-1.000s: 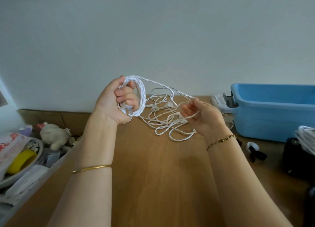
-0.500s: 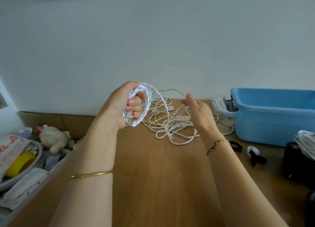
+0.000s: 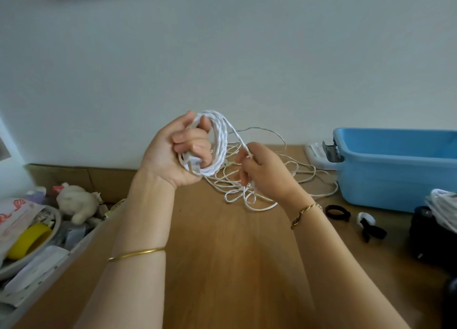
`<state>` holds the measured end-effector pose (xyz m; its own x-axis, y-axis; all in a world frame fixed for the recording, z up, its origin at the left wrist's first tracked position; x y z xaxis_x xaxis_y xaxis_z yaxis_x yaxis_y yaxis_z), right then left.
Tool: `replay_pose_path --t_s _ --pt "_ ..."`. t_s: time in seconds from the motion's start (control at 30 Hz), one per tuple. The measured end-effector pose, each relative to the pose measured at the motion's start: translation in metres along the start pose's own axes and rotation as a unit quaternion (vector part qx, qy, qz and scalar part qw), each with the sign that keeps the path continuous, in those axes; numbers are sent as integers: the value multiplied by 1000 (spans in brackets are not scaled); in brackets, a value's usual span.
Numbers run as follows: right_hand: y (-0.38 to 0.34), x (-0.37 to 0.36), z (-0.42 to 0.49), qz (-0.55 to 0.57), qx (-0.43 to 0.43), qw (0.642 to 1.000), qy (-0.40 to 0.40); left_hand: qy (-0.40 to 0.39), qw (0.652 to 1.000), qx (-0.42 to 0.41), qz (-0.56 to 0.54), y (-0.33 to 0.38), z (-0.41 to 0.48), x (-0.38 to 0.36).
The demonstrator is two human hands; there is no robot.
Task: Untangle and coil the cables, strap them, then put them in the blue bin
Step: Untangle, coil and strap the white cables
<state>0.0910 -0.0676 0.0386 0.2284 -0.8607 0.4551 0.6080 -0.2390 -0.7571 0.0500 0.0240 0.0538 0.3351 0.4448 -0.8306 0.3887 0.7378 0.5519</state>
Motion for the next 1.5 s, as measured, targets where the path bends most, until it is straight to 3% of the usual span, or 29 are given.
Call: replay_pose_path --t_s 0.17,0.27,0.37,0.53,0.63,0.8,0.9,0.93,1.07,1.2,1.37,1.5 --pt "-3 -26 -5 92 -9 991 -97 9 973 -208 -98 34 -9 2" --pt "-4 -34 -10 102 -31 984 -143 -4 952 -296 -81 50 -13 -3" --pt "-13 -36 -17 100 -38 976 -187 93 914 -394 11 65 -24 11" --pt "-33 -31 -23 69 -34 970 -230 297 800 -474 217 80 -47 41" --pt "-40 -15 -19 80 -20 982 -169 397 698 -477 359 77 -55 37" --pt "-27 13 -7 146 -28 989 -2 414 609 -352 578 62 -29 28" --pt "-18 21 -4 167 -33 984 58 396 583 -236 669 43 -9 24" --pt "-17 25 -3 163 -26 984 72 378 593 -203 681 36 -3 25" --pt "-20 41 -1 105 23 989 101 277 698 -92 654 9 5 20" --pt "-22 39 -2 90 44 992 78 213 695 -33 686 -10 7 10" --pt "4 29 -5 187 -19 981 51 161 839 10 520 -14 1 17" --pt "28 14 -5 338 -72 938 0 108 943 75 307 -20 0 26"
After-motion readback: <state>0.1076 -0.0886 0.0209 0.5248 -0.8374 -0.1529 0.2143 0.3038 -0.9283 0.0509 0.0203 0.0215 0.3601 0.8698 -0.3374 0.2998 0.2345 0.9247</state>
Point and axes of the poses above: each hand's wrist, its own z-axis towards the middle knuckle, its own x-axis out of the back of the hand, y = z × x, the point moved 9 cm from there along z, towards the middle knuckle, and after that the axes turned 4 degrees about x, right-handed, at the moved point
